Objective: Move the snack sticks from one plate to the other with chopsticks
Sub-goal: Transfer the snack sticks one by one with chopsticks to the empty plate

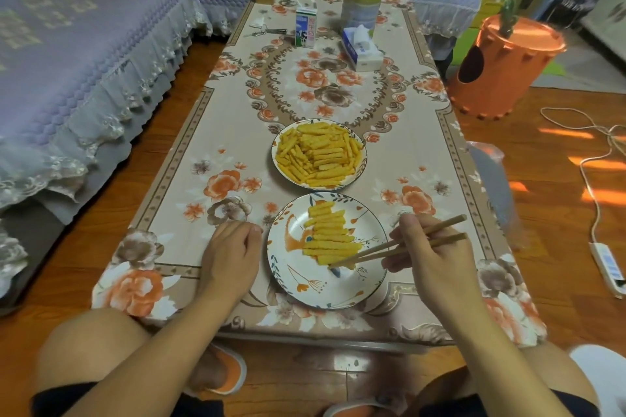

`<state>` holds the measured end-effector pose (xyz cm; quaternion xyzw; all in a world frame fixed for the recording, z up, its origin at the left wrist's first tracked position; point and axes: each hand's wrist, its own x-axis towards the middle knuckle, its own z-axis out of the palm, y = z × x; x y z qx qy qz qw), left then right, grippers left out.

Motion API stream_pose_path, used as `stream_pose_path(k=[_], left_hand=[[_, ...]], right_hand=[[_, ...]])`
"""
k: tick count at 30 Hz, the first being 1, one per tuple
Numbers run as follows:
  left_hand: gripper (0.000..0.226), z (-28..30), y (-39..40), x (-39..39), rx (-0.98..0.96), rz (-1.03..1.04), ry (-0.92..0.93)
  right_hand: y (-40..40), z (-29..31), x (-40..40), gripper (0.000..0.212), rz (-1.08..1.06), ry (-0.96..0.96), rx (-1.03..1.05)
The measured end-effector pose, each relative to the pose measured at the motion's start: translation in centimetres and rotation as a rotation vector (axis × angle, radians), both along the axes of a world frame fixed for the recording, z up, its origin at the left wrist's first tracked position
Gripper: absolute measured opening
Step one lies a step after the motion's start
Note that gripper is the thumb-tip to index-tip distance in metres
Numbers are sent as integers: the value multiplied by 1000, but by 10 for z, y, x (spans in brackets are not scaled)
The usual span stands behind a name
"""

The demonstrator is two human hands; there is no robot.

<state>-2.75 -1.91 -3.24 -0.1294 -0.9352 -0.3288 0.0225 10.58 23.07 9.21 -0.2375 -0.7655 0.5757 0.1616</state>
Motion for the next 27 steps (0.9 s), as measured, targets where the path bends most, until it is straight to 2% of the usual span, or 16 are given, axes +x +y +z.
stream_pose_path(k=[2, 6, 10, 15, 19, 22, 27], left_hand=[[35, 2, 6, -4, -6, 34, -18], [47, -2, 11, -1, -15, 16, 56], [49, -5, 11, -3, -43, -34, 82], [54, -5, 14, -6, -101, -114, 43], [61, -5, 11, -7, -14, -79, 1], [60, -4, 10, -8, 5, -75, 0], [57, -6, 10, -9, 4, -78, 3]], right_hand=[[3, 1, -4, 37, 12, -1, -21], [14, 6, -10, 39, 24, -11, -130], [35, 19, -29, 40, -38, 90, -201], [46, 23, -83, 38, 11, 141, 12], [44, 7, -114, 29, 112, 129, 123], [41, -1, -124, 27, 147, 125, 155], [43, 14, -115, 36, 70, 174, 116]])
